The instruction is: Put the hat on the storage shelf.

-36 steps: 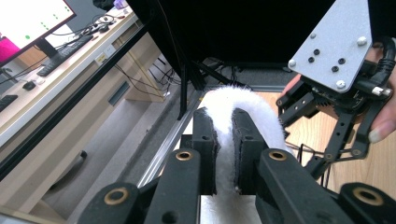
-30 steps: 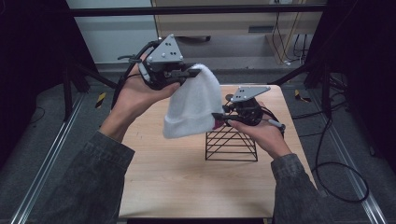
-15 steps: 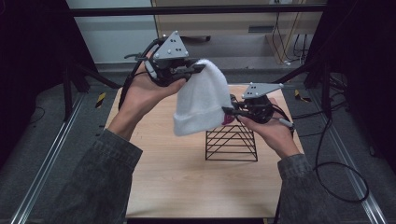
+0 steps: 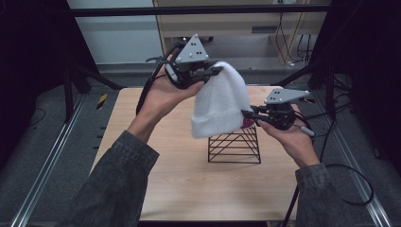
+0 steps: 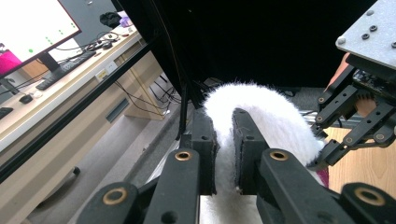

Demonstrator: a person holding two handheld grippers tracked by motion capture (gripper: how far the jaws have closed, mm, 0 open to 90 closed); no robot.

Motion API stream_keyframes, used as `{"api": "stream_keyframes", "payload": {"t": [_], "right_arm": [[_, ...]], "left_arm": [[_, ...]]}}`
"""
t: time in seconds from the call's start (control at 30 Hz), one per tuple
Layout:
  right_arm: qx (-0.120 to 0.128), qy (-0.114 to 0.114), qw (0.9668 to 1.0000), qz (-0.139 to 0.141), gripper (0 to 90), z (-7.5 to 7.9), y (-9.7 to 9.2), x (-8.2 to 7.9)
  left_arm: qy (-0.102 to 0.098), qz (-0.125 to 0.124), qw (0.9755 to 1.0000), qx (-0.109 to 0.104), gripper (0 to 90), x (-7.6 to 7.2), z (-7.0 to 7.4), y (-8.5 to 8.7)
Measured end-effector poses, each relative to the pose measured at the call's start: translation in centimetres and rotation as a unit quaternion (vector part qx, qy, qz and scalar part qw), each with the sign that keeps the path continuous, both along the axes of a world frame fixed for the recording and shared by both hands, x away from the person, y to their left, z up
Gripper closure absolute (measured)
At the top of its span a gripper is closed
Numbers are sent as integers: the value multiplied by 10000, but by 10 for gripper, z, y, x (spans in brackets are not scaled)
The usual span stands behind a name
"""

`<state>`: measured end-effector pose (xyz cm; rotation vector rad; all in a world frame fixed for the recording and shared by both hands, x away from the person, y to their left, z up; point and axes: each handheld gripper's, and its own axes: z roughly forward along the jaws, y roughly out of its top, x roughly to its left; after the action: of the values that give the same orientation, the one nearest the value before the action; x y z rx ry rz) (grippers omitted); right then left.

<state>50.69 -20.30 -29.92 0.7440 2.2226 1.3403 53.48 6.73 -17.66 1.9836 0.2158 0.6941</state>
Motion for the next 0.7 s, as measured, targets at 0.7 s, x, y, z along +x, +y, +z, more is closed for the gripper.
{"api": "stream_keyframes", "payload": {"t": [0.7], "right_arm": [[54, 39, 9996, -276, 761, -22, -27, -12]], "left_arm": [[-20, -110, 9997, 198, 811, 0, -19, -33]]}}
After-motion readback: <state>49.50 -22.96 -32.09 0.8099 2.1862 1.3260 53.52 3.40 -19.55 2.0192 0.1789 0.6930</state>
